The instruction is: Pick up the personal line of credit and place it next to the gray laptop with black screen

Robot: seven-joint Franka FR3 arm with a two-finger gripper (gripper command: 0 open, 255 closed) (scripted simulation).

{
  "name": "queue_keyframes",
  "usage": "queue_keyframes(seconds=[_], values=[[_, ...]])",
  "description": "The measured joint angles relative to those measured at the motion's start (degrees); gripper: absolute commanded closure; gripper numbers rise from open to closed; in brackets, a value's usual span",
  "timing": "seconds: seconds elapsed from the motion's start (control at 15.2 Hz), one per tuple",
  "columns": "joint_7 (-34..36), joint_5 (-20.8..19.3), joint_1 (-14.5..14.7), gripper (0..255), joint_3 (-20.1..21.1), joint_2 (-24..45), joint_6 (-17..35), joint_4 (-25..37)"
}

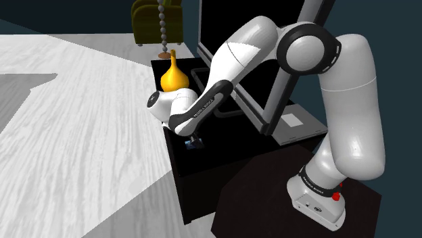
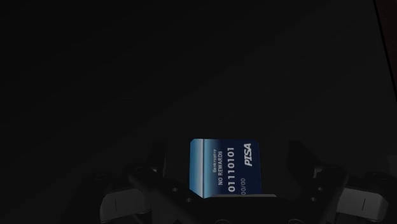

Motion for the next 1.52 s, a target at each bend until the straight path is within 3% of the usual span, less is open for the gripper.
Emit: queue_keyframes(seconds=[0.07,0.13,0.79,1.52], values=[[0.0,0.0,0.0,0,0.0,0.0,0.0,0.0],[0.0,0.0,0.0,255,0.0,0.0,0.0,0.0],[0.0,0.0,0.0,255,0.0,0.0,0.0,0.0],[-2.3,1.9,-0.6,255,1.0,-5.7,-4.5,-0.5]])
